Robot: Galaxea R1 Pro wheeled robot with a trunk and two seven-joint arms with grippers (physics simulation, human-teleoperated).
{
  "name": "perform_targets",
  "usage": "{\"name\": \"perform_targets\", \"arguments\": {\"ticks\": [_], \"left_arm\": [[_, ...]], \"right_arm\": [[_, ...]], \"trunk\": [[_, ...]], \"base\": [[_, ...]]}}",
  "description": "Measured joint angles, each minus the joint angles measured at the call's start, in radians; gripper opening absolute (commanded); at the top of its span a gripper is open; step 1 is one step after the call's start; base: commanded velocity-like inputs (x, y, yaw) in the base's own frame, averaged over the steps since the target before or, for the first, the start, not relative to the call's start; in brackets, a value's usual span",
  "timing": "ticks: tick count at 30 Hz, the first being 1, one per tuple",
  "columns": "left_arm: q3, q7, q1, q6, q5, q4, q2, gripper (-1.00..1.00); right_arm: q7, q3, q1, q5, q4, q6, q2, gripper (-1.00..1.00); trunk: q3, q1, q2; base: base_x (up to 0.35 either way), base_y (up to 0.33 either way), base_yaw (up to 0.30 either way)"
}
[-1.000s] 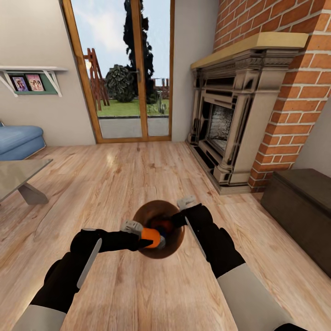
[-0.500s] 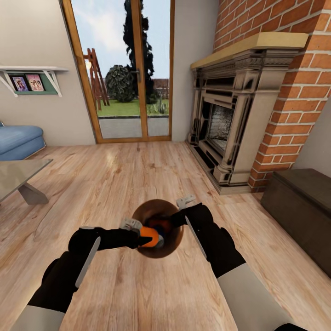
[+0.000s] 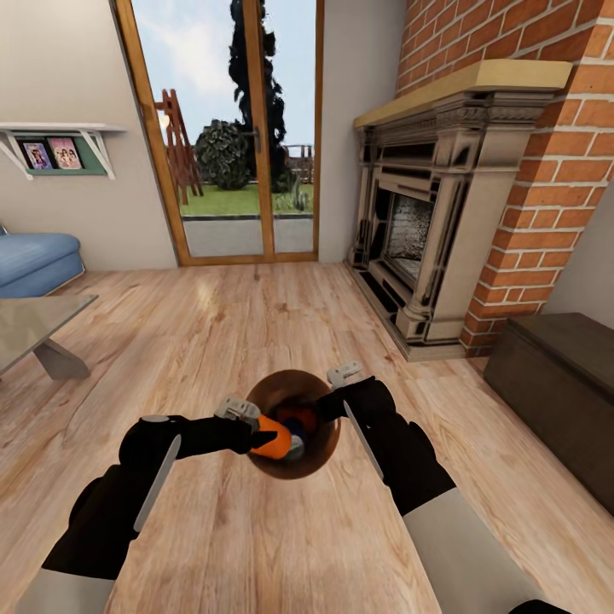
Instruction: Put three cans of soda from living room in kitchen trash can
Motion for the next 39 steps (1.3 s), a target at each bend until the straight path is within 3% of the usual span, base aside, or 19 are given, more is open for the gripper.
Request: {"name": "perform_targets", "arguments": {"ticks": [8, 11, 14, 15, 17, 19, 24, 28, 31, 34, 39], "left_arm": [[0.004, 0.001, 0.002, -0.002, 0.002, -0.013, 0.005, 1.0], [0.018, -0.031, 0.016, -0.002, 0.002, -0.04, 0.021, 1.0], [0.057, -0.123, 0.022, -0.005, 0.003, -0.058, 0.045, 1.0], [0.078, -0.188, 0.023, -0.004, 0.01, -0.061, 0.056, 1.0], [0.102, -0.221, 0.025, 0.013, 0.049, -0.063, 0.067, 1.0], [0.119, -0.235, 0.025, 0.013, 0.049, -0.064, 0.075, 1.0], [0.162, -0.28, 0.026, 0.012, 0.049, -0.065, 0.107, 1.0], [0.221, -0.338, 0.026, 0.01, 0.048, -0.065, 0.13, 1.0], [0.261, -0.366, 0.027, 0.01, 0.049, -0.065, 0.153, 1.0], [0.326, -0.424, 0.027, 0.009, 0.048, -0.063, 0.176, 1.0], [0.395, -0.468, 0.037, 0.007, 0.047, -0.064, 0.186, 1.0]], "right_arm": [[0.001, 0.0, 0.0, -0.007, 0.001, 0.0, 0.0, -1.0], [0.003, 0.001, 0.0, -0.025, 0.001, 0.0, 0.0, -1.0], [0.003, 0.001, 0.0, -0.034, 0.001, 0.0, 0.0, -1.0], [0.001, 0.001, 0.0, -0.018, 0.002, 0.0, 0.0, -1.0], [-0.003, 0.0, 0.001, 0.015, 0.002, -0.001, 0.0, -1.0], [-0.002, 0.0, 0.001, 0.019, 0.002, -0.001, 0.0, -1.0], [0.002, 0.0, 0.001, -0.016, 0.006, 0.0, 0.001, -1.0], [0.0, -0.001, 0.001, 0.009, 0.007, 0.0, 0.0, -1.0], [0.001, -0.001, 0.001, -0.003, 0.008, 0.0, 0.0, -1.0], [0.001, -0.001, 0.001, -0.008, 0.008, 0.0, 0.0, -1.0], [-0.001, -0.004, 0.001, 0.003, 0.008, 0.0, 0.0, -1.0]], "trunk": [[0.0, 0.0, 0.0], [0.0, 0.0, 0.0], [0.0, 0.0, 0.0], [0.0, 0.0, 0.0], [0.0, 0.0, 0.0], [0.0, 0.0, 0.0], [0.0, 0.0, 0.0], [0.0, 0.0, 0.0], [0.0, 0.0, 0.0], [0.0, 0.0, 0.0], [0.0, 0.0, 0.0]], "base": [[0.0, 0.0, 0.0], [0.0, 0.0, 0.0], [0.0, 0.0, 0.0], [0.0, 0.0, 0.0], [0.0, 0.0, 0.0], [0.0, 0.0, 0.0], [0.0, 0.0, 0.0], [0.0, 0.0, 0.0], [0.0, 0.0, 0.0], [0.0, 0.0, 0.0], [0.0, 0.0, 0.0]]}}
